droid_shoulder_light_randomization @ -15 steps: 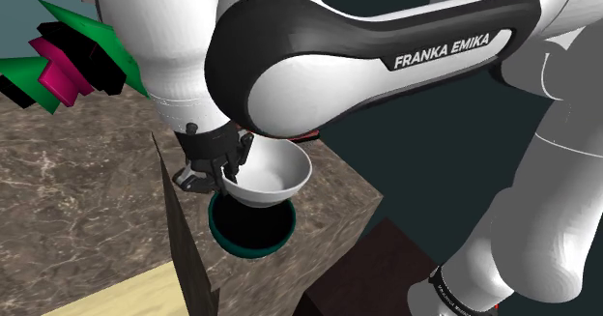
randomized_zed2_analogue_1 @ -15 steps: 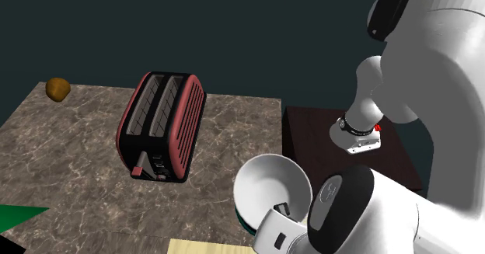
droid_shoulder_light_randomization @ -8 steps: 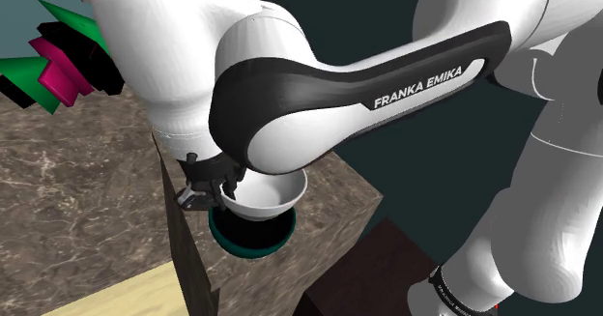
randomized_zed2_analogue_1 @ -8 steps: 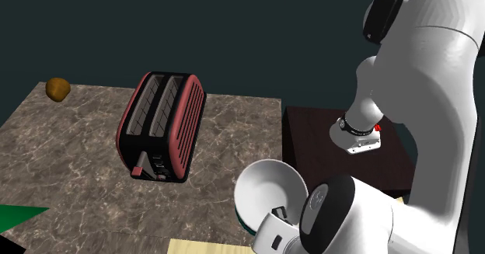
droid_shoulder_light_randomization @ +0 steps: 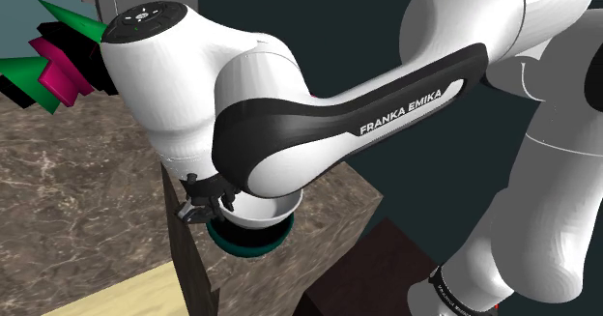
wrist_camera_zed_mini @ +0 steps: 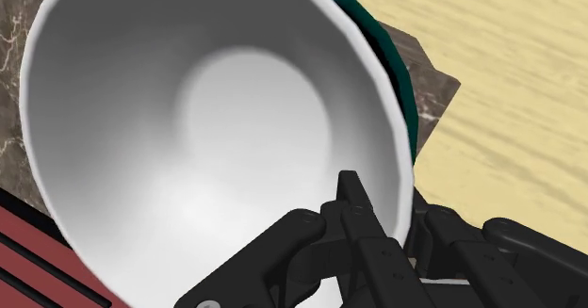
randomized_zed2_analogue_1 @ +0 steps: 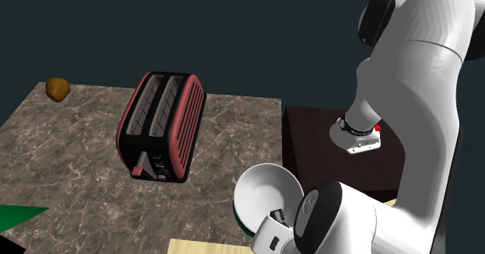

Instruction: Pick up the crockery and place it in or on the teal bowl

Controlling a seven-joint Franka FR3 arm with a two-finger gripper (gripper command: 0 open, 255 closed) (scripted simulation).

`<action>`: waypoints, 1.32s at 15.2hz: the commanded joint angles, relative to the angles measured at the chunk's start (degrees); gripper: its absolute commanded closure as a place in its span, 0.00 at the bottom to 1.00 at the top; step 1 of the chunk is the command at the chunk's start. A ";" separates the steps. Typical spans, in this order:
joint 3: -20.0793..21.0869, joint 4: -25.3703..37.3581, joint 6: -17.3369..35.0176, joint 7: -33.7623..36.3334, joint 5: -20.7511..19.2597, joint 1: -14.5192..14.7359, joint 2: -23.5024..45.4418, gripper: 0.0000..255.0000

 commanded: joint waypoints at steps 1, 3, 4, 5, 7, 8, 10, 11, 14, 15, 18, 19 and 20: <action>-0.01 -0.05 0.04 0.05 0.00 0.03 0.11 1.00; -0.01 -0.05 0.04 0.05 -0.01 0.02 0.11 1.00; 0.00 -0.05 0.04 0.05 -0.01 0.02 0.12 1.00; 0.00 -0.05 0.04 0.05 -0.01 0.02 0.12 1.00; 0.00 -0.09 0.06 0.04 0.00 0.00 0.10 0.00; 0.00 -0.12 0.08 0.04 0.01 0.00 0.08 0.00; 0.00 -0.11 0.07 0.04 0.01 0.00 0.08 0.00; 0.00 -0.05 0.04 0.05 -0.01 0.02 0.12 0.00; 0.72 5.06 -5.33 -0.69 1.01 1.19 -0.25 0.00; 0.87 6.56 -6.80 -0.83 1.16 1.56 -0.21 0.00; 0.87 6.55 -6.80 -0.83 1.16 1.56 -0.21 0.00; 0.87 6.56 -6.80 -0.83 1.16 1.56 -0.21 0.00; 0.87 6.56 -6.80 -0.83 1.16 1.56 -0.21 0.00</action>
